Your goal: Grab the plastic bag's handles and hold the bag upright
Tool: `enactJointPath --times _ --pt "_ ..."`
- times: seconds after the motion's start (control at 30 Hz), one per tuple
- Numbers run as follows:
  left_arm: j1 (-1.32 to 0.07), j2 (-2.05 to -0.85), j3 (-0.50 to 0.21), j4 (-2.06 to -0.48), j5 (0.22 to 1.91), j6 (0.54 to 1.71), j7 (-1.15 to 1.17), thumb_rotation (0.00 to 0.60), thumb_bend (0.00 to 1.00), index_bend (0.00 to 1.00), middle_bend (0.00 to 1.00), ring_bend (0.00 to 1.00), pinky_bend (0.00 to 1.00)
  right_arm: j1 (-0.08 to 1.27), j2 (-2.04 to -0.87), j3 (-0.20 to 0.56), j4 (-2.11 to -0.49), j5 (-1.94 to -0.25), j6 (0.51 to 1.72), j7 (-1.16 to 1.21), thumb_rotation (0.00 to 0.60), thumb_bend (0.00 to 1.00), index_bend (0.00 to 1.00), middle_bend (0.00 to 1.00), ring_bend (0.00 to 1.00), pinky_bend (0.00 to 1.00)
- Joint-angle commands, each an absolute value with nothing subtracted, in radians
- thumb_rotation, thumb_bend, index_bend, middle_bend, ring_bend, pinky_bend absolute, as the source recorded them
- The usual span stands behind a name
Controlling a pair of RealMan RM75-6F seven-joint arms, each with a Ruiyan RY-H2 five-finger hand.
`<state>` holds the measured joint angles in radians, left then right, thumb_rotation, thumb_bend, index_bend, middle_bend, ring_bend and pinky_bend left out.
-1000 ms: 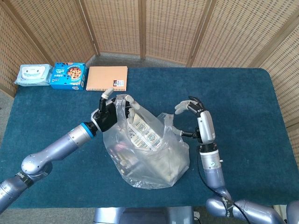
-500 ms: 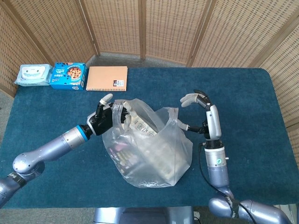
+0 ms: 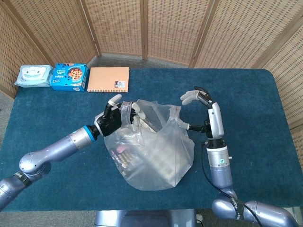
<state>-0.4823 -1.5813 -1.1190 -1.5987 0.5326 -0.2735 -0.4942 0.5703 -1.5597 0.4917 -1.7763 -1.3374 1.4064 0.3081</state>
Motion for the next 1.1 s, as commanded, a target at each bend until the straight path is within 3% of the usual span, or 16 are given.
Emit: enactJointPath --times 0.03,0.57,0.9,1.1 --pt "-0.506 -1.587 -1.105 -1.609 0.532 -0.261 -0.491 0.0 0.29 0.46 0.47 0.52 0.48 0.576 -1.55 0.499 -1.797 -1.333 1.402 0.299 0.548 0.13 0.5 0.44 0.33 0.15" --pt "-0.624 -1.589 -1.028 -1.618 0.554 -0.182 -0.502 0.0 0.29 0.46 0.47 0.36 0.39 0.605 -1.527 0.501 -1.893 -1.305 1.377 0.228 0.545 0.12 0.49 0.43 0.32 0.14" --pt "-0.713 -1.59 -0.973 -1.598 0.577 -0.159 -0.515 0.0 0.29 0.46 0.47 0.35 0.38 0.647 -1.535 0.52 -1.897 -1.26 1.346 0.183 0.546 0.12 0.49 0.43 0.32 0.14" --pt "-0.726 -1.595 -0.981 -1.596 0.573 -0.216 -0.512 0.0 0.29 0.46 0.47 0.34 0.38 0.673 -1.536 0.54 -1.872 -1.216 1.32 0.166 0.544 0.12 0.49 0.43 0.31 0.14"
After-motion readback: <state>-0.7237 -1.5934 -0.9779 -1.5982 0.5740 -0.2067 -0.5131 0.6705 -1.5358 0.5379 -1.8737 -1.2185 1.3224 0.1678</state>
